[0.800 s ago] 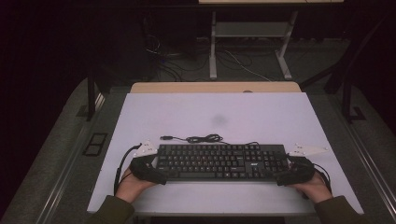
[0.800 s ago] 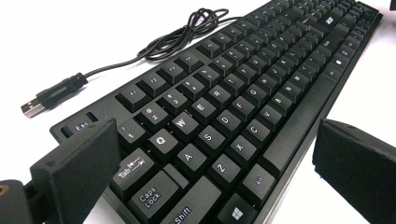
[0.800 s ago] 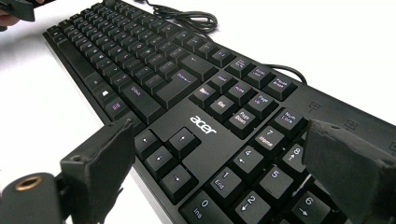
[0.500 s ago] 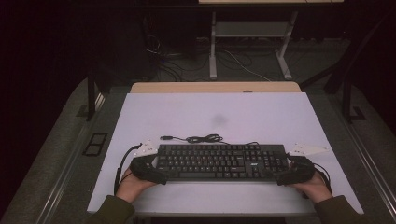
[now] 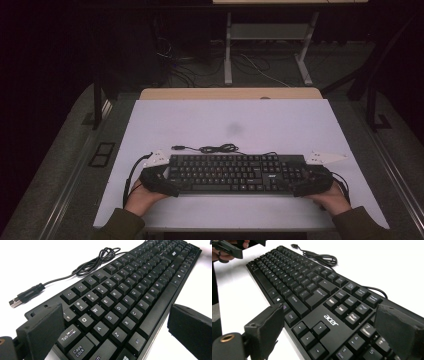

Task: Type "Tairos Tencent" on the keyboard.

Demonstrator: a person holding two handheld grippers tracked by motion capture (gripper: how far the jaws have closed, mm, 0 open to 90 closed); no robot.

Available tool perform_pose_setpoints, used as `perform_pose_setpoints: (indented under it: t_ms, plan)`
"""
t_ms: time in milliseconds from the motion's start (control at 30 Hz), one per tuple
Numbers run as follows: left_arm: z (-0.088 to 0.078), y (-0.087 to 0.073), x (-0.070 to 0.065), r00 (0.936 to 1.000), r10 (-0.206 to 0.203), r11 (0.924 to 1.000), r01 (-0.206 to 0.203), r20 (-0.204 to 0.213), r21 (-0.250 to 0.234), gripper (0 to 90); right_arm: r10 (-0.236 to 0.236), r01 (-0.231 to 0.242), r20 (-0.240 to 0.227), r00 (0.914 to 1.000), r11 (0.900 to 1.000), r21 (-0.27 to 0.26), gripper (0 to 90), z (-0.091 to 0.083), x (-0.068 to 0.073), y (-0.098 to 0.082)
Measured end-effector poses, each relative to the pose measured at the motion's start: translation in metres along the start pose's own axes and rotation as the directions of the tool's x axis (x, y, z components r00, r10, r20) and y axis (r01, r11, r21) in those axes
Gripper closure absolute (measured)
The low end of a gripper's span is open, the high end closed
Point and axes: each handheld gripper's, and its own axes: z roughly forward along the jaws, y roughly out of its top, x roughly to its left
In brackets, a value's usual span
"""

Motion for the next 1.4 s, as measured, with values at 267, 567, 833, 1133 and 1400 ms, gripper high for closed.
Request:
perform_pose_setpoints:
  t_ms: [267, 567, 833, 1133, 1400]
  plan:
    - [-0.002, -0.001, 0.000, 1.0000, -0.008, 0.9999, 0.008, 0.000, -0.007, 0.1, -0.008, 0.008, -0.016, 0.9998, 1.000, -0.003, 9.4, 0.007, 0.004, 0.008]
    - [-0.003, -0.003, 0.001, 0.9999, -0.011, 0.9998, 0.011, -0.003, -0.013, 0.2, -0.014, 0.013, -0.031, 0.9994, 1.000, -0.013, 9.5, 0.016, 0.007, 0.016]
    - [-0.005, -0.003, 0.001, 1.0000, -0.009, 0.9999, 0.009, -0.004, -0.013, 0.1, -0.020, 0.019, -0.042, 0.9989, 1.000, -0.022, 9.7, 0.026, 0.011, 0.021]
    - [-0.006, -0.004, 0.000, 0.9999, -0.012, 0.9998, 0.012, -0.001, -0.016, 0.1, -0.027, 0.026, -0.062, 0.9977, 0.999, -0.019, 9.7, 0.037, 0.015, 0.026]
    - [-0.005, -0.002, -0.002, 1.0000, 0.000, 0.9998, 0.000, -0.003, -0.018, 0.1, -0.038, 0.036, -0.084, 0.9958, 0.999, -0.015, 9.7, 0.047, 0.019, 0.031]
